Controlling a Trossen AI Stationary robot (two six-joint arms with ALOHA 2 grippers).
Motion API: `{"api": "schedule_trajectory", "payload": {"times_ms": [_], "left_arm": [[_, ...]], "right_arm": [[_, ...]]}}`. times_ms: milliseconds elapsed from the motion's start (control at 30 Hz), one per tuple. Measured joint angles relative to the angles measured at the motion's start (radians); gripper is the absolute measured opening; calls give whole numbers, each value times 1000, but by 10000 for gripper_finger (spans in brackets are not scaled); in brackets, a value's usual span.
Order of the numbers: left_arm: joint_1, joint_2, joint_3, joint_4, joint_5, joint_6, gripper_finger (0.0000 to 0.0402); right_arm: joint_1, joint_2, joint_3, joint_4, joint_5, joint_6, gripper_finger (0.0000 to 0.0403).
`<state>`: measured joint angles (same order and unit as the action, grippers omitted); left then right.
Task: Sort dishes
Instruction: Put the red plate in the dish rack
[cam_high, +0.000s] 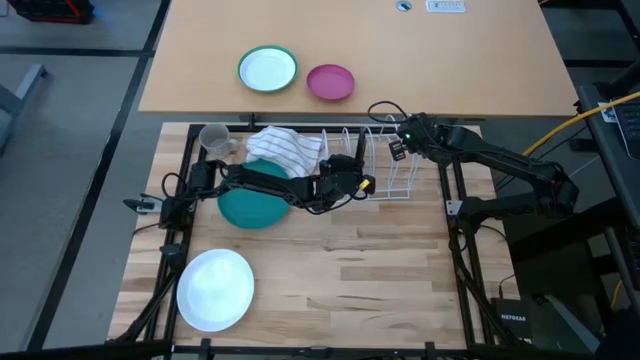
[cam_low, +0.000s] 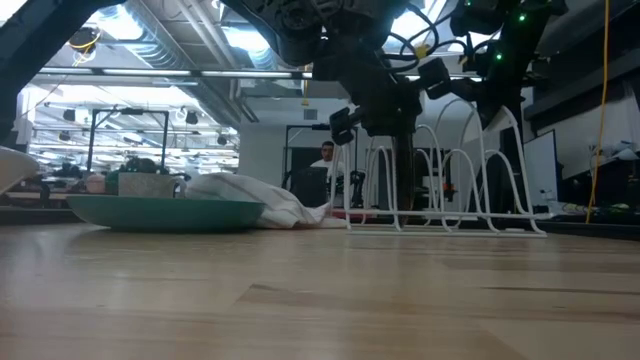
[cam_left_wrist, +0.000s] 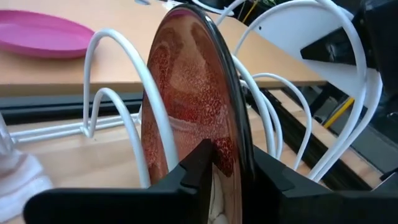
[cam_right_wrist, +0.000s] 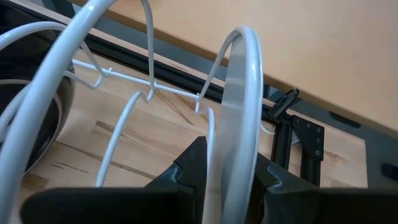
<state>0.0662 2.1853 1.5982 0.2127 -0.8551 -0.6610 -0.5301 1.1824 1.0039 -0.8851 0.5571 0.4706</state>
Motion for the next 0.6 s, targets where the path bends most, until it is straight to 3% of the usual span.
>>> {"api": "schedule_trajectory", "payload": {"times_ms": [367, 600], "left_arm": [[3, -1, 0, 13, 1, 105, 70], [8, -6, -1, 120, -7, 231, 70]], "right_arm": [[0, 0, 0, -1, 0, -4, 60], [-1, 0, 0, -9, 1, -8, 60]]}}
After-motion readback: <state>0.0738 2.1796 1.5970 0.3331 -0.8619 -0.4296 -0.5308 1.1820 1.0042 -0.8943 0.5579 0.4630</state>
